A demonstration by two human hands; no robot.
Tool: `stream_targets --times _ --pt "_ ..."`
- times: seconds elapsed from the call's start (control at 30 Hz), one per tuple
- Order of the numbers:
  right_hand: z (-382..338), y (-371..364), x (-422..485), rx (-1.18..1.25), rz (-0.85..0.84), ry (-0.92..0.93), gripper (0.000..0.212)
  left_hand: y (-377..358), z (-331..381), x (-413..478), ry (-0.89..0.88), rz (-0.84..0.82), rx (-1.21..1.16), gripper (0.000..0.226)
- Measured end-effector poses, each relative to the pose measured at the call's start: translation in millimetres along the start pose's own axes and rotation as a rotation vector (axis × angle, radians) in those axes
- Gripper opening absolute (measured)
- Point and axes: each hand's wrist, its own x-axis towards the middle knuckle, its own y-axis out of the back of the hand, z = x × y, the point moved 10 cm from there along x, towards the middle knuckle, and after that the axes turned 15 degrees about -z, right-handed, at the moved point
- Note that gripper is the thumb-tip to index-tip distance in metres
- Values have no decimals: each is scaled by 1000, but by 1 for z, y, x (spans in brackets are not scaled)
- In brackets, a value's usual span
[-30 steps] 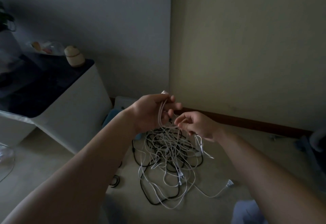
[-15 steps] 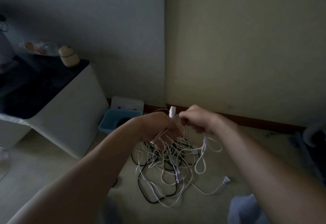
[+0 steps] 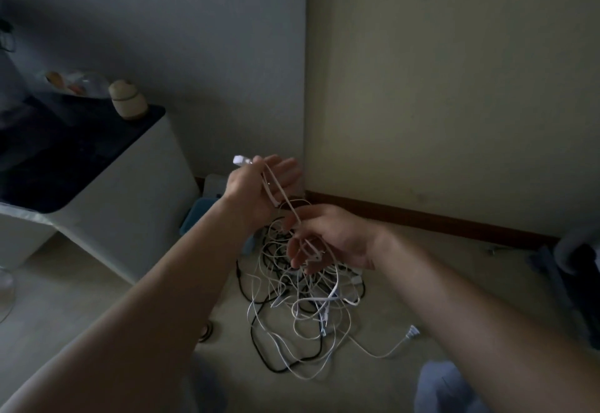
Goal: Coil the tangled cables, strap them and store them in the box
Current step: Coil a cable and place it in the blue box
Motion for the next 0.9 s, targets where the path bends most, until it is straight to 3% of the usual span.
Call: stream_targets --times 0.17,0.37,0.43,0.57,0.7,0.9 --pt "15 -5 3 43 -90 -83 26 3 16 2 -57 -12 -49 29" --pt "43 19 2 -149 -54 -183 36 6 31 5 -73 -67 -121 26" --pt "46 30 0 -130 -15 -124 26 16 44 3 -110 -44 -148 27" --pt "47 67 -8 -8 169 47 29 38 58 -2 -130 35 -169 31" --pt "63 92 -14 -113 325 -9 24 11 31 -3 12 -81 -149 36" --pt "50 117 -24 -365 563 -35 26 -57 -47 -31 510 -548 17 46"
